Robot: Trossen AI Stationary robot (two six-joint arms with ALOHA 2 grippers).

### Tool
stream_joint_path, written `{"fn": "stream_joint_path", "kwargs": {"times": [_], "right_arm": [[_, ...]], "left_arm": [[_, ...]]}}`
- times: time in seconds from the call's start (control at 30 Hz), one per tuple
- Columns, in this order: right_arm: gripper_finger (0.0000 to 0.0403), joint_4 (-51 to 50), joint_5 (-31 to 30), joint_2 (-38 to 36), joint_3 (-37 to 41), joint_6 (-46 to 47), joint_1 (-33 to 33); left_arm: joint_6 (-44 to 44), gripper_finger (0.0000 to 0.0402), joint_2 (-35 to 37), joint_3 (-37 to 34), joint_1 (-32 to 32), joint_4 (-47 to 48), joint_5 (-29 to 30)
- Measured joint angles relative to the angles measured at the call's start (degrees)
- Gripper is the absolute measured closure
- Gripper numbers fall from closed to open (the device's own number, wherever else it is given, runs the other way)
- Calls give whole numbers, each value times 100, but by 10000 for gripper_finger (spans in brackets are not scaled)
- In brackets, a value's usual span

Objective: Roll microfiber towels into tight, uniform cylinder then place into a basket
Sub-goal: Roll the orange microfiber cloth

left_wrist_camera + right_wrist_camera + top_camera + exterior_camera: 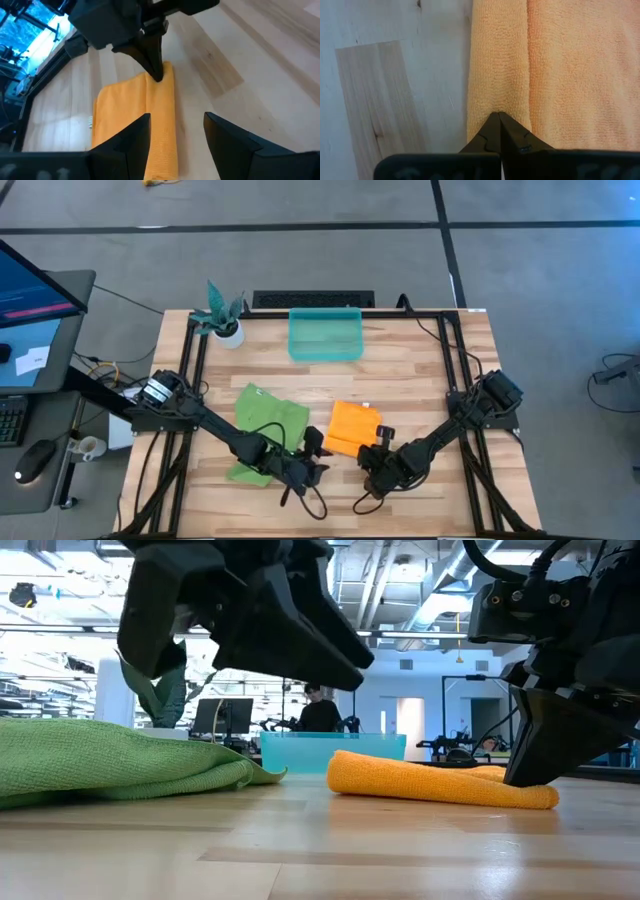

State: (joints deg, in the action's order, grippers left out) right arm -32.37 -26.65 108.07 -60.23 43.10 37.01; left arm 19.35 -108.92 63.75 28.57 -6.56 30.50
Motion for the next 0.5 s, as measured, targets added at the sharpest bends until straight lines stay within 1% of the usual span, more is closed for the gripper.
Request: {"fn": "stream_joint_path", "kwargs": {"times": [0.1,0.17,0.3,0.43,0.5], "right_arm": [[391,7,-2,0,2,3,2],[391,10,-1,0,2,2,7],[391,27,1,2,4,3,9],[391,44,3,2,5,6,39],[391,56,-15,4,9,6,46]], "left_arm": [[-239,225,-2,-4,-4,189,19],[-301,225,-119,1,-7,73,62],[22,225,-511,-4,-18,-128,278],[107,225,-855,108,-36,-192,1010],[126,225,-959,173,-53,-181,1205]]}}
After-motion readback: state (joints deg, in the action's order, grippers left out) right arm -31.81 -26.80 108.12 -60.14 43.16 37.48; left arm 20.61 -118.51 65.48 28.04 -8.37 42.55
